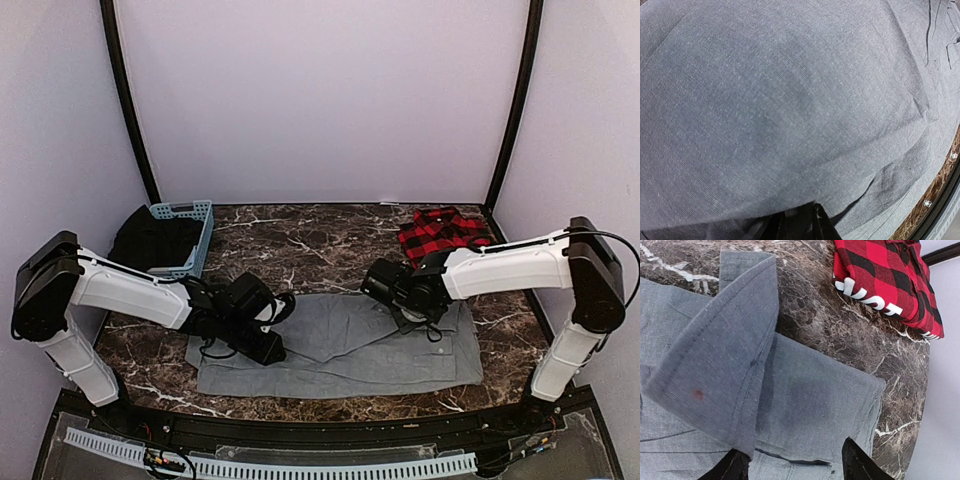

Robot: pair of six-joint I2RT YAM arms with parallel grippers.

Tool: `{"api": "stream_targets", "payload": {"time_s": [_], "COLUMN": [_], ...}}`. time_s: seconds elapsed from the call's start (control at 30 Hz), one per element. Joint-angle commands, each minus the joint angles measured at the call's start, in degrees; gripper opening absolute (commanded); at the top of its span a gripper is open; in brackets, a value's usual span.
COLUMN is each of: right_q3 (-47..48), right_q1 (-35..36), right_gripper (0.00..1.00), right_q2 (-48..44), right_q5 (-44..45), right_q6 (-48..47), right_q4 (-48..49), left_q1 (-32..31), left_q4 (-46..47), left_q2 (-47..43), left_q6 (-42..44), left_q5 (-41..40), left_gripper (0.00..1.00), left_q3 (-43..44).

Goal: Fold and stack the long sleeve shirts
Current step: Smooth out the rectangle-folded shirt at the center of the board, then rotate the rectangle-folded shirt at the center of the board.

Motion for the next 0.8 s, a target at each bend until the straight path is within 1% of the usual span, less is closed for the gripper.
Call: {"api": "stream_targets", "payload": {"time_s": [0.0, 0.13, 0.27, 0.4, 0.5, 0.6, 0.77], "right_q3": [-4.54, -10.92, -19.46, -23.84, -23.57, -20.87, -17.0], "right_q1": [-1.4, -2.95, -3.51, -3.3, -2.86, -2.54, -2.02], "right_gripper": [0.6, 0.61, 0.62, 0.61, 0.62, 0.61, 0.62], "right_q2": [-4.06, -8.65, -14.51, -18.85, -20.7, -20.42, -17.74], "right_q5": [-1.22, -4.88, -10.64, -11.92, -11.68, -11.71, -13.33], "right_q6": [6.93, 10.66, 14.11, 16.76, 15.79, 11.26, 3.7], "right_q4": [0.79, 5.01, 13.25, 16.22, 16.76, 17.34, 20.93], "left_q1": [-0.36, -0.36, -0.3, -0.33, -0.37, -0.3, -0.32], "left_q4": [-2.51, -2.95, -3.14, -3.24, -2.99, -2.67, -0.55], "left_q2": [-0.07, 0.15, 0.24, 0.77, 0.77, -0.73, -7.82], "left_q6": [0.39, 0.72, 1.12, 1.36, 1.33, 0.95, 0.73], "left_q5": [0.15, 0.2, 0.1, 0.15, 0.01, -0.1, 0.25], "left_gripper": [0.17, 0.17, 0.17, 0.16, 0.16, 0.17, 0.26], "left_q3": [-2.32, -2.53, -2.48, -2.37, -2.24, -2.19, -3.16]}}
